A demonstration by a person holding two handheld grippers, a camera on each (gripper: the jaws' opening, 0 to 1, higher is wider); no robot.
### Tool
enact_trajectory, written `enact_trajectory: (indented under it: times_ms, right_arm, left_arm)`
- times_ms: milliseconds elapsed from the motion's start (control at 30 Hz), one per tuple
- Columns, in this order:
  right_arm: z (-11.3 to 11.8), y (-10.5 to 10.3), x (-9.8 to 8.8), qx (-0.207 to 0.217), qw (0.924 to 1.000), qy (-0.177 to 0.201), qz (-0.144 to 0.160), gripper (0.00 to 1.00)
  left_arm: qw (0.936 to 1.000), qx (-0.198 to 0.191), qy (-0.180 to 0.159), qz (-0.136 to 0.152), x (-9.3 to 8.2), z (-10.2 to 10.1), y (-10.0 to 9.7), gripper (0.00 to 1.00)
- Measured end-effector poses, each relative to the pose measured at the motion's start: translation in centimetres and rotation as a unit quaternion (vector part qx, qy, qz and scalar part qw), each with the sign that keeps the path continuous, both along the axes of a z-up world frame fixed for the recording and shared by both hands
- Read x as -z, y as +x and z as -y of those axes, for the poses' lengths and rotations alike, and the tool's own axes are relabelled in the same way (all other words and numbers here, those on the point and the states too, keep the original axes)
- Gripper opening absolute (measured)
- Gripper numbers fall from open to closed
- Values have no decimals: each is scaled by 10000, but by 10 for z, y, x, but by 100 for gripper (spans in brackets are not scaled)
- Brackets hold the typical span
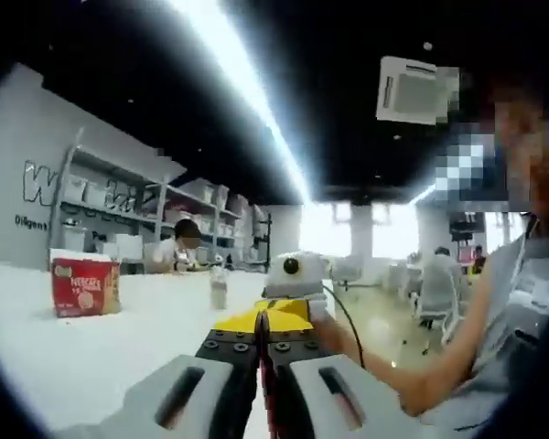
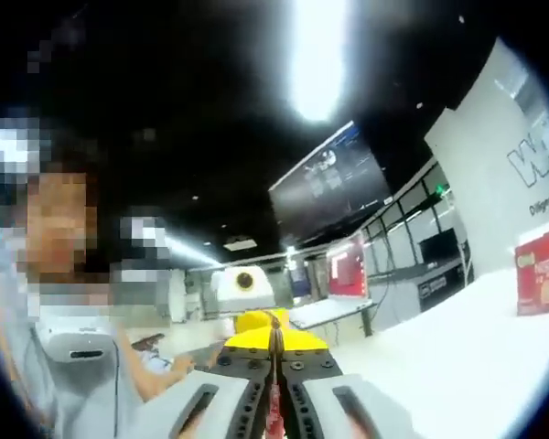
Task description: Tear open the coffee pouch, take out the coffee, and pour the coffee from the pouch into the cup
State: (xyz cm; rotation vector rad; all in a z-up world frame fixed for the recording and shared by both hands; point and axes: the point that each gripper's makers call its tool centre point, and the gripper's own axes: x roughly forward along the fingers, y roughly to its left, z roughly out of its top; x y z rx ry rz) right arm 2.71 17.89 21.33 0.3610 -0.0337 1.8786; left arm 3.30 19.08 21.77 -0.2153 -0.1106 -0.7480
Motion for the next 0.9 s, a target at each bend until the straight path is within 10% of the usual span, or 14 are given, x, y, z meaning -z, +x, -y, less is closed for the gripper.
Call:
enact_trajectory:
  times_ms: [267,700,900]
  right_arm:
    - [-25,15,1,1023,9934,-201,471,1]
    - [-33,12,-8,1074,9928,143,504,1]
    - [-27,4,-5,597,9976,149,332,1]
  left_arm:
    - [9956,-732,-528,-235,4,-24,11,2]
    - [9910,-727,-1123,-90,-5,-37,9,2]
    - [9957,103,-909,-171,-3,-27,-1,3]
